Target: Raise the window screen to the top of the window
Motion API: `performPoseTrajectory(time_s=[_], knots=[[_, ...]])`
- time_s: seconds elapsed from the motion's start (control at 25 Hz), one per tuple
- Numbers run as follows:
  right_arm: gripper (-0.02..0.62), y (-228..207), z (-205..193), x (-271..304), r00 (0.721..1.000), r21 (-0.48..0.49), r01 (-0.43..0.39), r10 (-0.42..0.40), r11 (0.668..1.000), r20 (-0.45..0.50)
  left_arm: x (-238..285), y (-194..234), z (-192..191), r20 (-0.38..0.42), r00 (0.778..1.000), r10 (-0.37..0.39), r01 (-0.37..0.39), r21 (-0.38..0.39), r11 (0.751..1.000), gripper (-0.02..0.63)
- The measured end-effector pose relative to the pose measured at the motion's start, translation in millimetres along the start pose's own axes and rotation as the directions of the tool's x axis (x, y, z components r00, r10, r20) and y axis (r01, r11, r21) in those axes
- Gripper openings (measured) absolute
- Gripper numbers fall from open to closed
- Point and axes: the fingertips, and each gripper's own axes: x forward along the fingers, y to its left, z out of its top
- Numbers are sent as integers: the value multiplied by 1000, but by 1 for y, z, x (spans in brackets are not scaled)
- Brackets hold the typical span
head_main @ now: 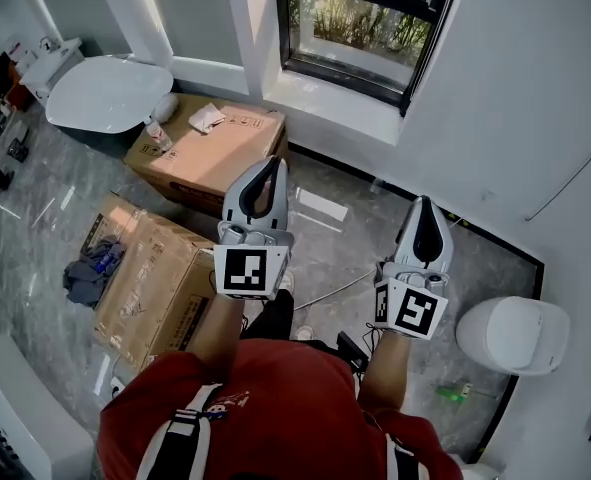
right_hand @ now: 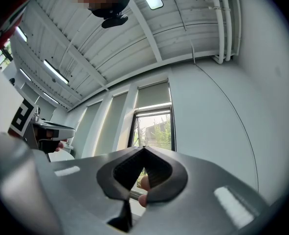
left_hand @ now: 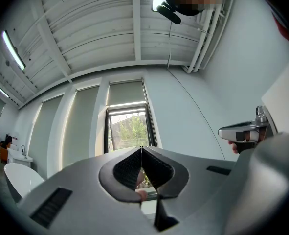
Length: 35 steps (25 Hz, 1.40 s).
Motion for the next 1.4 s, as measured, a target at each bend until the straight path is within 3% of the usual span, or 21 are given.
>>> performPoseTrajectory(time_s=[0.6,1.4], knots=[[9,4,-35,109,999,-76,24,-26,997,-26,101,50,-41,-5,1000,-23,23,-53,998,6],[9,93,-69,247,999,-122,-32,27,992,-42,183,168,-79,-9,999,-37,36,-87,996,6]])
